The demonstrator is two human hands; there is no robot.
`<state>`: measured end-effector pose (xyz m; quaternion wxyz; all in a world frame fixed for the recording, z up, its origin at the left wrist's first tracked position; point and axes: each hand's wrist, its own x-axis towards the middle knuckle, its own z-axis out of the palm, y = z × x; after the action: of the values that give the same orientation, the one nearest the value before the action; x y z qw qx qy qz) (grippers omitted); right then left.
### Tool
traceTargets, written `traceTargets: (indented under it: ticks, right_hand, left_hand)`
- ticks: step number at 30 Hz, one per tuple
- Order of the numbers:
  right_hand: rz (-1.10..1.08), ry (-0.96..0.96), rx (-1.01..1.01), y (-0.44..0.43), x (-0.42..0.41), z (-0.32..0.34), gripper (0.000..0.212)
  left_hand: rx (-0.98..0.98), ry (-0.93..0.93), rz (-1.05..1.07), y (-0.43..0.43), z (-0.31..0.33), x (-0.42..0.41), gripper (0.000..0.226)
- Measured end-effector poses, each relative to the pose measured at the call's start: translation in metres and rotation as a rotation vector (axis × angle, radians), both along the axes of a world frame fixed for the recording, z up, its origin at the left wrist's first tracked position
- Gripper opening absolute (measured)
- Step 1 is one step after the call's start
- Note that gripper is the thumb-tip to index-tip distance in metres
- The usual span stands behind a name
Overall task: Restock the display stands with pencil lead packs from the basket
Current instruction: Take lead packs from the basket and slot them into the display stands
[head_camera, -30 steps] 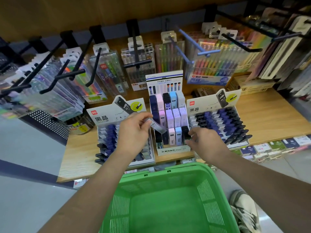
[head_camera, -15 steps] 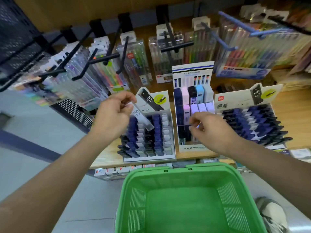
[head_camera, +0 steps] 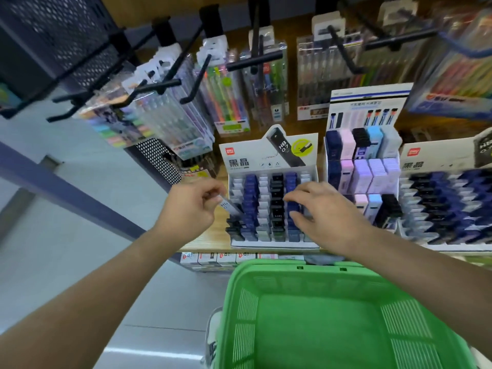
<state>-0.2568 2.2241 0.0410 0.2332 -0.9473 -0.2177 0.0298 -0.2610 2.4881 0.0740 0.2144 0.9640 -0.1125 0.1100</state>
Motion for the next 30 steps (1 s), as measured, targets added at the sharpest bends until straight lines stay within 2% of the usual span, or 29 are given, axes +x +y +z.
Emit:
traceTargets:
  ticks: [3,7,16,24,27,30]
  right_hand:
    - [0.019,-0.007,-0.012,0.000,0.001,-0.001,0.039]
    - [0.031,-0.023,-0.027,-0.002,0.001,-0.004,0.039]
    - [0.026,-0.015,-0.010,-0.004,0.000,-0.005,0.037]
    - [-0.014,-0.015,-0.023,-0.008,-0.004,-0.002,0.036]
    - [-0.039,-0.009,-0.014,-0.008,-0.004,-0.001,0.039]
    - [-0.064,0.007,0.003,-0.008,-0.006,-0.001,0.042]
  left_hand:
    - [0.078,-0.009,-0.092,-0.001,-0.011,-0.002,0.015]
    - [0.125,0.008,-0.109,0.000,-0.017,-0.006,0.014]
    - [0.047,0.078,-0.114,-0.007,-0.014,-0.009,0.016]
    - [0.275,0.097,-0.276,-0.011,-0.008,-0.008,0.015]
    - [0.150,0.173,-0.149,-0.012,-0.014,-0.007,0.020]
    - [0.053,0.238,-0.056,-0.010,-0.019,-0.005,0.014]
